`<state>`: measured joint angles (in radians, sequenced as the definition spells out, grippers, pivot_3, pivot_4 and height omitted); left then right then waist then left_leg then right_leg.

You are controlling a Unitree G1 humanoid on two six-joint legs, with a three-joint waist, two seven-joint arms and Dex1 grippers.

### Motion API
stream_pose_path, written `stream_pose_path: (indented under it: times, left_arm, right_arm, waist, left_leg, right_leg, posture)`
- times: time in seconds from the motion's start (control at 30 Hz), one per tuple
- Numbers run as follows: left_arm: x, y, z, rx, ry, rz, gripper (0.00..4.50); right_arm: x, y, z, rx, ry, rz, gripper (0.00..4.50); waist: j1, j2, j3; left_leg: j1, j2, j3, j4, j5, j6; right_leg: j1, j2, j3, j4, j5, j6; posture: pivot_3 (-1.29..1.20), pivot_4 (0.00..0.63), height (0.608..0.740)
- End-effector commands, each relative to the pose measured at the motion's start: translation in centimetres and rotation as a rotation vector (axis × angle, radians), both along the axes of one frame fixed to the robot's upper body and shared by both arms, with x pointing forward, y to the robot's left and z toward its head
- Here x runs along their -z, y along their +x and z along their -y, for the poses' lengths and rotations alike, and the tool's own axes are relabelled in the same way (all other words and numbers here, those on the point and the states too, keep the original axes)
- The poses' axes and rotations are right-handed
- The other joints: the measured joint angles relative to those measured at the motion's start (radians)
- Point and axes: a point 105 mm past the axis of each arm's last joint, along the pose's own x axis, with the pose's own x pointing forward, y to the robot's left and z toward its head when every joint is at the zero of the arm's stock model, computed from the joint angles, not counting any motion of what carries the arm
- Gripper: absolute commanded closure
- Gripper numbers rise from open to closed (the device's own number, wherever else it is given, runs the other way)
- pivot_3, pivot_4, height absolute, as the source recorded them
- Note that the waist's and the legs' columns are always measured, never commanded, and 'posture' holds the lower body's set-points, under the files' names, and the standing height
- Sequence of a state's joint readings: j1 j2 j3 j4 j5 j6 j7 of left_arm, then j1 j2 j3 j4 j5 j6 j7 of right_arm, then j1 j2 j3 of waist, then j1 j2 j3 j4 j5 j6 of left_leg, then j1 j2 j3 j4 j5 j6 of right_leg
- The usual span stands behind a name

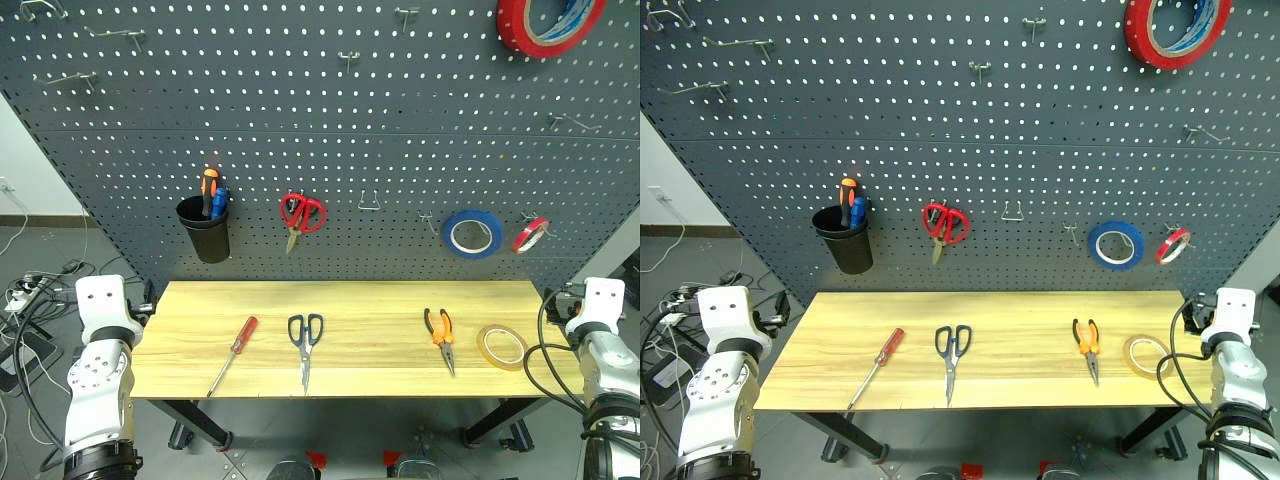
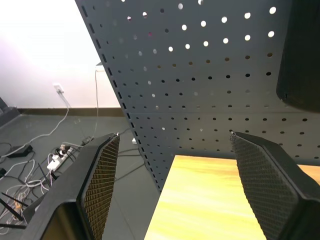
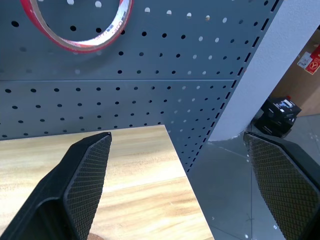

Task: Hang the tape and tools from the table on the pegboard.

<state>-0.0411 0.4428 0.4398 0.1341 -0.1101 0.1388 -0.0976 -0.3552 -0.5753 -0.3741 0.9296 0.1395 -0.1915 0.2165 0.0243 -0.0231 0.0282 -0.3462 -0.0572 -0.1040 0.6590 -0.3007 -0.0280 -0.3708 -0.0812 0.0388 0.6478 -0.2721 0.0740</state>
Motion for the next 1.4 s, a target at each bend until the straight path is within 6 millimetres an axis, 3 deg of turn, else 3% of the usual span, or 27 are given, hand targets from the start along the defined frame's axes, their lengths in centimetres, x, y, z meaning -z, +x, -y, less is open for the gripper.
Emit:
stream_pose_path:
  times: [0.03, 0.37, 0.6, 0.67, 0.8, 1.03, 1.2, 1.4]
  left_arm:
    - [-1.3, -0.1, -0.5, -0.001, 0.07, 0.023, 0.76]
    - [-0.6, -0.6, 1.3, 0.081, 0.022, 0.008, 0.76]
    - [-0.4, 0.3, 4.4, 0.167, 0.01, -0.045, 0.76]
    - [-0.7, 1.0, 5.9, 0.224, 0.0, -0.041, 0.76]
    - [-2.0, 2.6, 11.1, 0.478, -0.069, -0.034, 0.76]
    - [-1.7, 1.6, 18.5, 0.932, -0.016, -0.254, 0.76]
    - [-1.8, 0.7, 22.1, 1.188, -0.052, -0.348, 0.76]
    - [-1.3, 0.9, 24.2, 1.354, 0.031, -0.418, 0.76]
  right_arm:
    - [-2.3, 0.7, 0.6, 0.009, -0.016, 0.08, 0.0]
    - [-2.2, 0.0, 1.1, -0.019, -0.043, 0.048, 0.0]
    - [-1.5, -0.9, -1.2, -0.204, -0.056, -0.023, 0.0]
    - [-1.1, -1.3, -2.0, -0.246, -0.054, -0.053, 0.0]
    - [-0.8, -1.8, -5.4, -0.396, 0.009, -0.14, 0.0]
    - [-1.5, -2.1, -8.8, -0.523, 0.044, -0.28, 0.0]
    - [-0.3, -1.5, -9.6, -0.537, 0.013, -0.438, 0.0]
    - [0.7, 0.5, -10.1, -0.539, 0.042, -0.54, 0.0]
  waist:
    - [0.0, 0.0, 0.0]
    - [0.001, 0.0, 0.0]
    - [0.0, 0.001, 0.0]
    - [-0.001, 0.001, 0.0]
    - [-0.003, 0.004, 0.008]
    - [-0.025, 0.017, 0.062]
    - [-0.043, 0.016, 0.112]
    - [-0.064, 0.014, 0.146]
  left_leg:
    - [0.0, 0.0, 0.0, 0.0, 0.0, 0.0]
    - [0.0, 0.0, 0.0, 0.0, 0.0, 0.0]
    - [0.0, 0.0, 0.0, 0.0, -0.001, 0.001]
    - [0.0, 0.0, 0.0, 0.0, -0.001, 0.001]
    - [0.0, 0.0, 0.0, 0.001, -0.001, 0.001]
    - [-0.001, 0.001, 0.001, 0.001, -0.001, 0.002]
    - [-0.003, 0.001, 0.001, 0.002, -0.001, 0.003]
    - [-0.01, 0.003, 0.001, 0.002, -0.001, 0.003]
  right_leg:
    - [0.0, 0.0, 0.0, 0.0, 0.0, 0.0]
    - [0.0, 0.0, 0.0, 0.0, 0.0, 0.0]
    - [0.001, 0.0, 0.0, -0.001, 0.0, 0.0]
    - [0.001, 0.0, 0.0, -0.001, 0.0, 0.0]
    - [0.001, 0.0, -0.001, -0.001, 0.0, 0.0]
    - [0.001, 0.0, 0.0, -0.002, 0.0, 0.001]
    - [-0.001, 0.0, 0.0, 0.0, 0.0, 0.001]
    - [-0.008, 0.0, -0.001, 0.0, 0.001, 0.001]
  posture:
    - [0.1, 0.0, 0.74]
    - [0.09, 0.0, 0.74]
    - [0.06, 0.0, 0.74]
    - [0.05, 0.001, 0.74]
    - [0.02, 0.046, 0.74]
    - [-0.03, 0.133, 0.74]
    - [-0.04, 0.183, 0.74]
    - [-0.06, 0.21, 0.74]
